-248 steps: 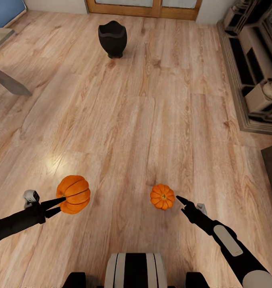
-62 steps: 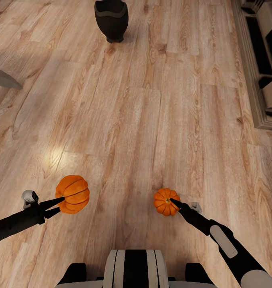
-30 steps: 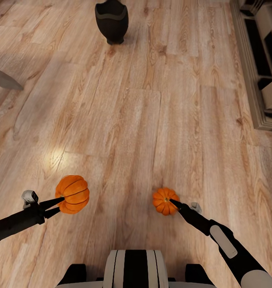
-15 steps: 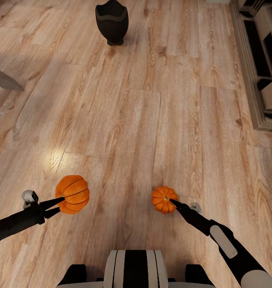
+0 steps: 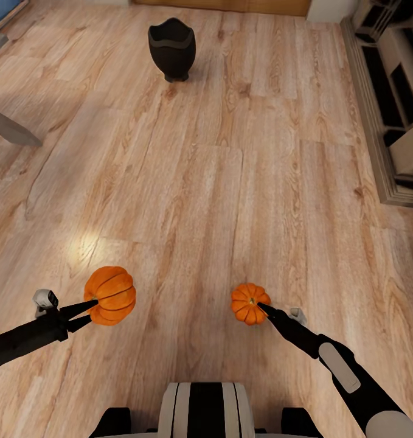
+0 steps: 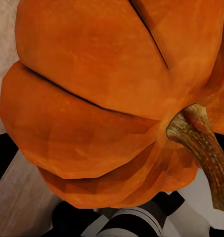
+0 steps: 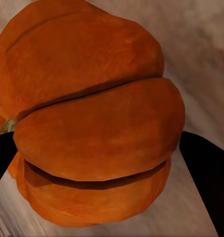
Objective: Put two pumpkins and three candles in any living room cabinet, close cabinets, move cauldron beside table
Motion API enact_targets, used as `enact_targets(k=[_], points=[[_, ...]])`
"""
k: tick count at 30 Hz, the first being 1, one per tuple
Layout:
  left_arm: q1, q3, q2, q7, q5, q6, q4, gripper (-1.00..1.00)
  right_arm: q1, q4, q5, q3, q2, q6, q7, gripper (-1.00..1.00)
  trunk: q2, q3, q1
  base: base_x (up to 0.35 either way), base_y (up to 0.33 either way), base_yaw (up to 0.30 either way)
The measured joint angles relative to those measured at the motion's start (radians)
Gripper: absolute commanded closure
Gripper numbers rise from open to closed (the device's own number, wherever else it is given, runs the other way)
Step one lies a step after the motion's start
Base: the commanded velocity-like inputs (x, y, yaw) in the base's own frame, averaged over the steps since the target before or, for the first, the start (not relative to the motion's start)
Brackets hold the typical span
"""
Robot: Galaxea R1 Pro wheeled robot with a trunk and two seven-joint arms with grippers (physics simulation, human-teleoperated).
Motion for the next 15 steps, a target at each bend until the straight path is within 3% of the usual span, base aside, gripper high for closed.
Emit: enact_targets(k=[12,15], points=[[0.0,0.0,0.0,0.0,0.0,0.0,0.0,1.0,0.0,0.0,0.0,0.0,0.0,0.0,0.001,1.0,0.003,0.046,-0.005,0.0,0.0,0.0],[0.0,0.0,0.0,0.0,-0.003,-0.001,0.0,1.0,0.0,0.0,0.002,0.0,0.0,-0.001,0.001,1.0,0.003,0.047,-0.005,0.0,0.0,0.0]])
